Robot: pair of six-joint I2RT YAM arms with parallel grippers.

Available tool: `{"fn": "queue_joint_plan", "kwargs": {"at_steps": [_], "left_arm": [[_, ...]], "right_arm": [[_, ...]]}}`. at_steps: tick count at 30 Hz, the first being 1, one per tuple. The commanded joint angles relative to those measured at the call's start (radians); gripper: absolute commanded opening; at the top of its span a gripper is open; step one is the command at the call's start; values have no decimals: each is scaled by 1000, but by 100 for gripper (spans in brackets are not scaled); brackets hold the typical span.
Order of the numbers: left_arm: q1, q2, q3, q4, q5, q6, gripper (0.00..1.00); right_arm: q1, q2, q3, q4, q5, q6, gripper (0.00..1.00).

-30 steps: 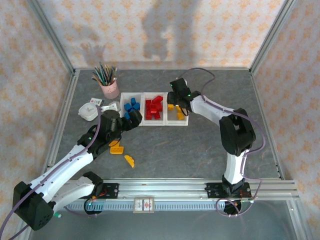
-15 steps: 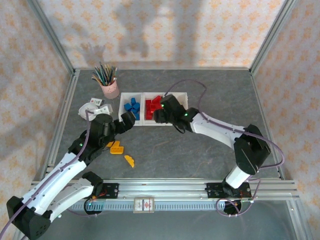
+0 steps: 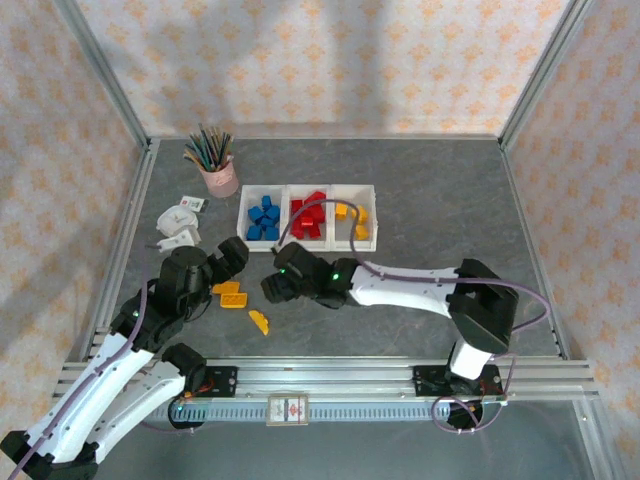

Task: Sort the legos into containers by color
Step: Pick up the lego from the bottom-center of the table.

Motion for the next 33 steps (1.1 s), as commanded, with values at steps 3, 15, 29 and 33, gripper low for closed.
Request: {"fn": "queue_joint_plan", "kwargs": {"at_steps": [3, 15, 29, 33], "left_arm": [[6, -39, 10, -125, -78, -59, 99], [6, -109, -9, -178, -112, -109, 99], [5, -95, -30, -136, -94, -104, 99], [6, -79, -28, -127, -87, -98, 99]], "right_arm": [[73, 67, 20, 66, -44, -2, 79], [136, 263, 122, 37, 25, -3, 71], [137, 340, 162, 19, 61, -10, 33], [137, 323, 167, 7, 73, -9, 22]]}}
